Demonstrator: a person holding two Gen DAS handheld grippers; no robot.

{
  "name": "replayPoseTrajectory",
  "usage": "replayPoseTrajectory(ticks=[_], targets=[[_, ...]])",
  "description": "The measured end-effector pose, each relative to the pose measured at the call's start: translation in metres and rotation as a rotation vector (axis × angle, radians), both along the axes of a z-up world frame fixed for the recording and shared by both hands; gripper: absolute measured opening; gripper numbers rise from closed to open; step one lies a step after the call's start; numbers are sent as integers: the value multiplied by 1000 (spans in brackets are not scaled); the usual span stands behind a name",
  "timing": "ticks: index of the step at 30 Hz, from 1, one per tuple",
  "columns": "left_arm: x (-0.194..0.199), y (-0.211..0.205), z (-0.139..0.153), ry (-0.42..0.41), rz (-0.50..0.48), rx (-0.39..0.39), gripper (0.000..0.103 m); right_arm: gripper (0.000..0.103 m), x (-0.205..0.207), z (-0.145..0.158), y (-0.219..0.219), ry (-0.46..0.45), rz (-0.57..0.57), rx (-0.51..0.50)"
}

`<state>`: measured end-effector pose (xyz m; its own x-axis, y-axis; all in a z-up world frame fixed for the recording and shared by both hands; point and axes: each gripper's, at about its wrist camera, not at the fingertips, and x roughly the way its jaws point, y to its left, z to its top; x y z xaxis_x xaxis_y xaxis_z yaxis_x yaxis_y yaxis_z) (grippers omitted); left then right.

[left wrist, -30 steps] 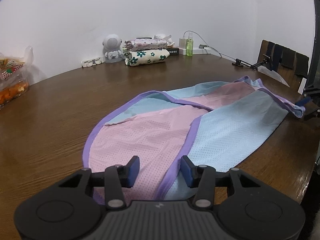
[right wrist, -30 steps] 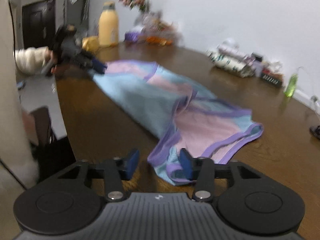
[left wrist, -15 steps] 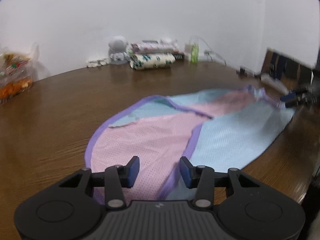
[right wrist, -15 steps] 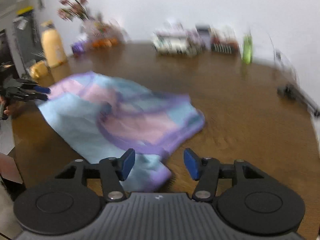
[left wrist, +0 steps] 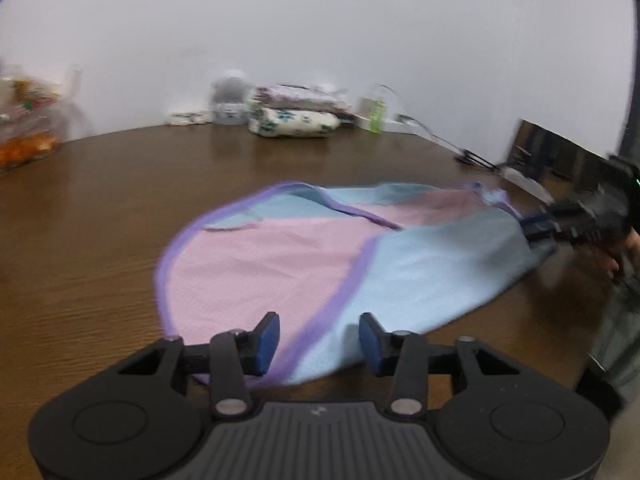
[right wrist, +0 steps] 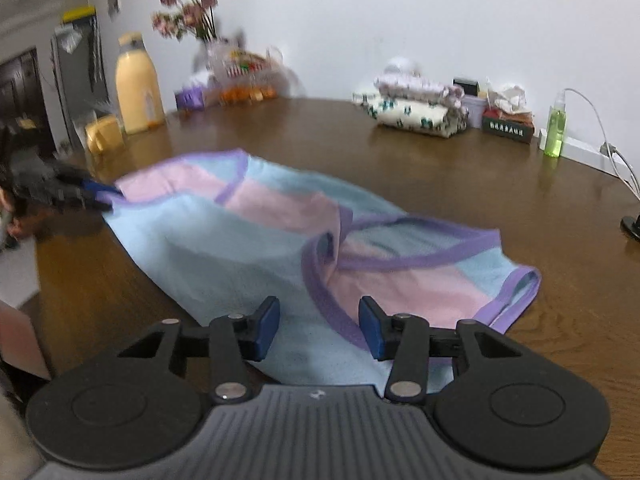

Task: Fold clothes

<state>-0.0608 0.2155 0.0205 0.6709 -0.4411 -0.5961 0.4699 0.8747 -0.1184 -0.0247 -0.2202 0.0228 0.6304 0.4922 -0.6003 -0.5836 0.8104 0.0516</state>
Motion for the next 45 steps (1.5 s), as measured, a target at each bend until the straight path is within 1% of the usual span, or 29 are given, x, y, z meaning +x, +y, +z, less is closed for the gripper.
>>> replayPoseTrajectory(ticks=[2, 3, 5, 7, 9, 11, 12, 13, 14, 16, 17, 18, 20, 21, 23, 25, 28, 29, 30, 31, 33, 34, 35, 38, 40, 42, 43, 44, 45], targets=[[1, 1, 0, 2, 15, 9, 32, 36, -5, -2, 0, -8, -2, -10], [0, 0, 1, -3, 15, 36, 27, 35, -8, -2, -1, -7, 0, -20], [-2, -3, 3, 0, 11, 75, 25, 28, -11, 0, -6, 21, -8, -34], [-3, 1, 6, 43, 2, 53, 25, 25, -13, 3, -11, 57, -21, -45], [1, 3, 8, 83, -9, 18, 24, 25, -15, 6, -15, 84, -28, -58], [8, 5, 11, 125, -24, -11, 25, 36, -18, 6, -18, 75, -18, -79], [14, 6, 18, 108, -29, -25, 25, 38, -18, 8, -20, 78, -8, -82], [20, 7, 26, 90, -35, -39, 27, 39, -15, 14, -22, 79, 1, -69], [28, 7, 37, 40, -34, -47, 32, 44, -10, 23, -25, 62, 0, -44], [57, -1, 58, -58, -23, -8, 60, 53, 8, 41, -29, 16, -10, 13], [75, -10, 64, -92, -23, 33, 62, 53, 21, 48, -27, 3, -13, 29], [95, -21, 66, -117, -34, 81, 62, 53, 39, 49, -21, 9, -8, 18], [141, -53, 61, -99, -68, 140, 61, 51, 76, 44, -4, 36, 12, -37], [158, -64, 54, -53, -81, 149, 60, 51, 94, 40, 5, 57, 29, -65], [194, -87, 40, 39, -108, 168, 53, 45, 122, 30, 21, 109, 59, -118], [204, -99, 28, 59, -149, 211, 51, 45, 137, 21, 29, 135, 78, -169], [199, -100, 17, 65, -224, 215, 48, 43, 143, 14, 30, 144, 114, -188], [197, -100, 12, 85, -238, 209, 44, 37, 144, 13, 28, 152, 127, -172], [198, -99, 8, 100, -239, 204, 34, 33, 145, 13, 27, 160, 141, -156], [198, -97, 8, 96, -238, 185, 19, 26, 145, 13, 27, 160, 154, -150], [196, -97, 10, 83, -223, 186, 5, 13, 139, 14, 30, 142, 174, -159], [193, -99, 12, 64, -223, 191, 5, 5, 136, 16, 35, 132, 181, -173], [190, -100, 15, 45, -223, 197, 5, 1, 132, 18, 40, 107, 191, -198], [174, -101, 24, -8, -240, 194, 3, 1, 110, 26, 48, 14, 220, -265], [160, -100, 32, -59, -228, 200, 3, 1, 96, 38, 47, -61, 220, -277], [141, -101, 39, -118, -217, 234, 3, 1, 75, 49, 47, -149, 247, -296], [125, -103, 41, -170, -219, 272, 3, 1, 61, 54, 48, -195, 271, -309], [111, -104, 41, -200, -223, 288, 3, 1, 45, 57, 48, -234, 301, -322], [97, -104, 40, -205, -226, 283, 3, 1, 30, 57, 48, -253, 326, -335]])
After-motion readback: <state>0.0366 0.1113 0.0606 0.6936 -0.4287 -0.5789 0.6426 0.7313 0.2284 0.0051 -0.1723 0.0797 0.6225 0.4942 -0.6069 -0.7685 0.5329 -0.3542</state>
